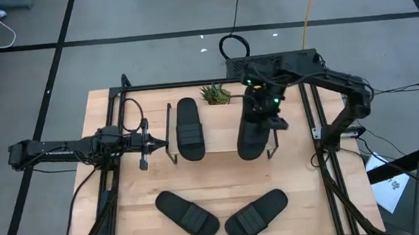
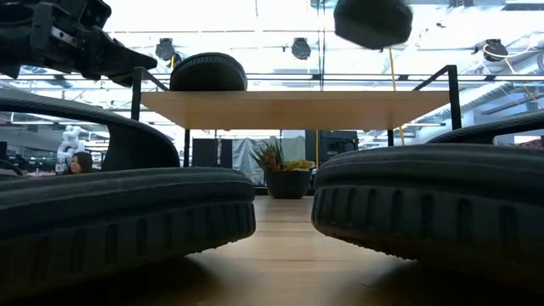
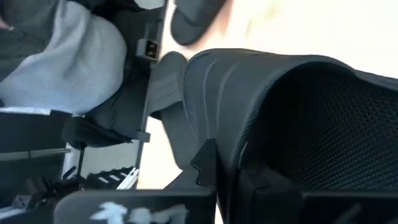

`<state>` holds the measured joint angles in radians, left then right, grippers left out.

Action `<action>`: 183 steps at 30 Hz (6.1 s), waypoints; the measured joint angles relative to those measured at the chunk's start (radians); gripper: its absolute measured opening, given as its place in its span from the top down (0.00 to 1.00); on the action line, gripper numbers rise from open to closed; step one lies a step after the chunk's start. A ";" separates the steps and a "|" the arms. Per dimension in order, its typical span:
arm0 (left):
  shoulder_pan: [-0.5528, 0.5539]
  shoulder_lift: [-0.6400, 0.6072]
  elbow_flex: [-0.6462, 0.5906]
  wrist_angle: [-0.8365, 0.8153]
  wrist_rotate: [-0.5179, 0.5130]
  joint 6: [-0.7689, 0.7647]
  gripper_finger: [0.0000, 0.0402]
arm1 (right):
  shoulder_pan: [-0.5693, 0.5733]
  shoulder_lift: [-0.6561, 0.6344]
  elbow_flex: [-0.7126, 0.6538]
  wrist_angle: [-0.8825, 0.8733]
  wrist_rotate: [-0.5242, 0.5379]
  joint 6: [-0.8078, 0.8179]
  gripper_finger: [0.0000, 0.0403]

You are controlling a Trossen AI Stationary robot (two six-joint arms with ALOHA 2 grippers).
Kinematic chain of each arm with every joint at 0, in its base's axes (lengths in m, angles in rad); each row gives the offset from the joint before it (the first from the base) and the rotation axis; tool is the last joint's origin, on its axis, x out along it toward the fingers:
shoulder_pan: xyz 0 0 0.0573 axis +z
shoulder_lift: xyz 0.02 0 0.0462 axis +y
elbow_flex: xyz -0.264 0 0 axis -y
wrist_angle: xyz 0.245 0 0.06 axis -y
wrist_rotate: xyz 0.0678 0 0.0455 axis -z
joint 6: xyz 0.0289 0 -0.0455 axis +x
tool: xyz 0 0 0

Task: Pick and place slides into the shelf
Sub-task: Put the black slide on the shelf, then put the black slide under the shelf

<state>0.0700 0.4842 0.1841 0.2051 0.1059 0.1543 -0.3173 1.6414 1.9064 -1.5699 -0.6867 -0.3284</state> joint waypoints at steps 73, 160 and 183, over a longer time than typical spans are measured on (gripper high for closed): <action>0.000 0.000 0.000 -0.061 0.031 0.020 0.99 | 0.032 -0.088 -0.098 0.252 0.432 -0.112 0.60; -0.714 0.348 0.053 0.173 -0.220 -0.375 0.99 | 1.279 -1.096 -1.455 1.435 1.339 0.329 1.00; -0.891 0.785 0.054 0.521 -0.526 -1.070 0.80 | 1.314 -1.257 -1.500 1.393 1.337 0.335 1.00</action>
<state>-0.8207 1.2691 0.2379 0.7266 -0.4200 -0.9157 0.9970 0.3843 0.4065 -0.1764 0.6502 0.0063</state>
